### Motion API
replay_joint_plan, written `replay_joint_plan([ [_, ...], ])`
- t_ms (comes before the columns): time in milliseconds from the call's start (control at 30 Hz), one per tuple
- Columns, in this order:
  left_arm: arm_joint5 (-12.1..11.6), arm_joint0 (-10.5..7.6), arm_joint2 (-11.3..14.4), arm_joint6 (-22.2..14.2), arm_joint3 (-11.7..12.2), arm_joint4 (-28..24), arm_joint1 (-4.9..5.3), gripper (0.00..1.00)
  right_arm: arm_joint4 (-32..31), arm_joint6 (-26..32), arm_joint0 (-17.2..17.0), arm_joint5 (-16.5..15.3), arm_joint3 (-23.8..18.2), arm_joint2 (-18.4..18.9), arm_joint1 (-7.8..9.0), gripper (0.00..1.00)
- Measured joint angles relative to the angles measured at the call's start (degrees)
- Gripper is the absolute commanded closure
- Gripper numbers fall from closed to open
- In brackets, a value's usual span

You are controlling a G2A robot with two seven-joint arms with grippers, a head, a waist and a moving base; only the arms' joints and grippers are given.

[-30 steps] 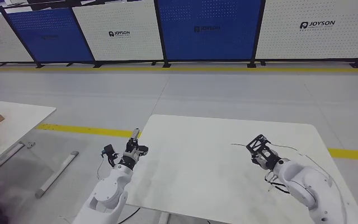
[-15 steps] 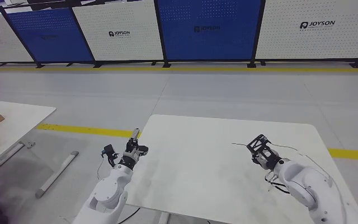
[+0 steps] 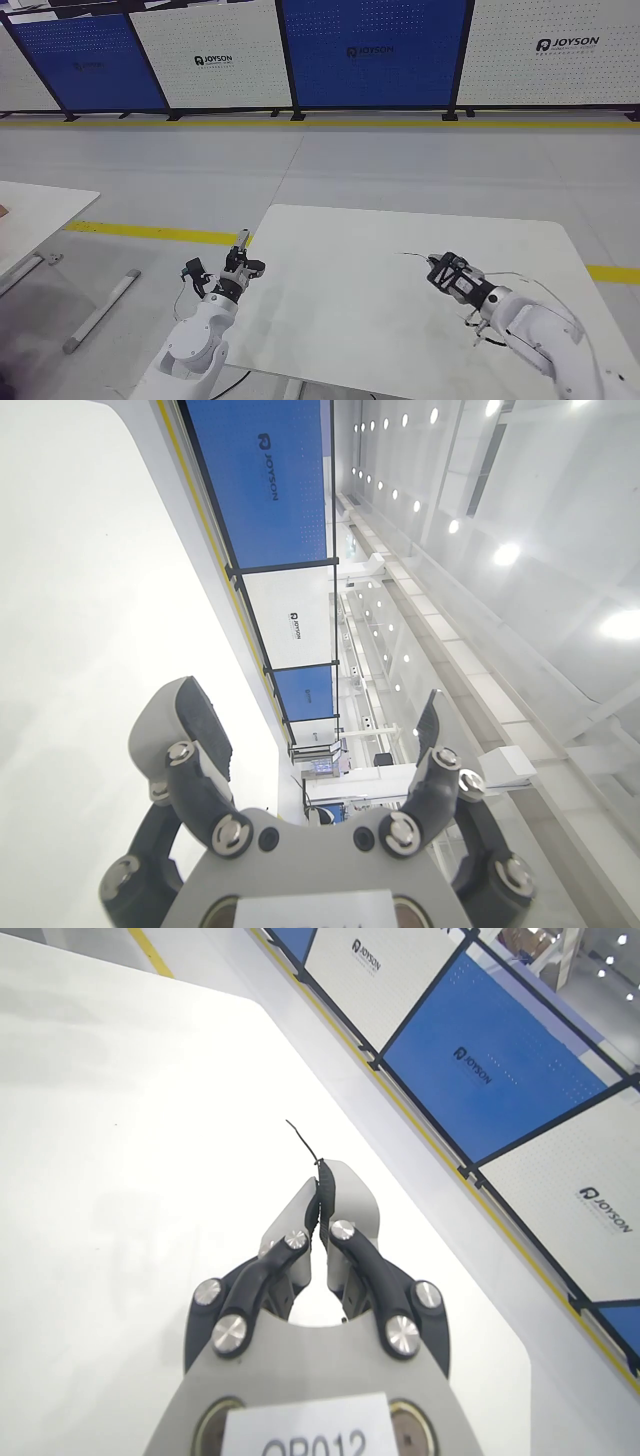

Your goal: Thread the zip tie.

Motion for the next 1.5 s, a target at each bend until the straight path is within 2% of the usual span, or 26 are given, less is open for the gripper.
replay_joint_plan([
  [200,0.0,0.00,0.0,0.0,0.0,0.0,0.00,0.00,2.6,-8.5,5.8,0.0,2.2,-8.9,2.77,1.00],
  [333,0.0,0.00,0.0,0.0,0.0,0.0,0.00,0.00,6.9,-12.7,11.9,0.0,5.5,-16.5,4.93,1.00],
  [867,0.0,0.00,0.0,0.0,0.0,0.0,0.00,0.00,6.9,-12.7,11.8,0.0,5.5,-16.4,4.93,1.00],
  [967,0.0,0.00,0.0,0.0,0.0,0.0,0.00,0.00,4.9,-13.4,11.7,0.0,5.3,-16.9,4.86,1.00],
  [1167,0.0,0.00,0.0,0.0,0.0,0.0,0.00,0.00,1.4,-21.0,14.3,0.0,7.5,-21.7,5.49,1.00],
  [1333,0.0,0.00,0.0,0.0,0.0,0.0,0.00,0.00,-3.0,-30.6,17.8,0.0,9.2,-27.4,6.96,1.00],
  [1500,0.0,0.00,0.0,0.0,0.0,0.0,0.00,0.00,-4.6,-39.0,21.2,0.0,10.7,-32.1,8.17,1.00],
])
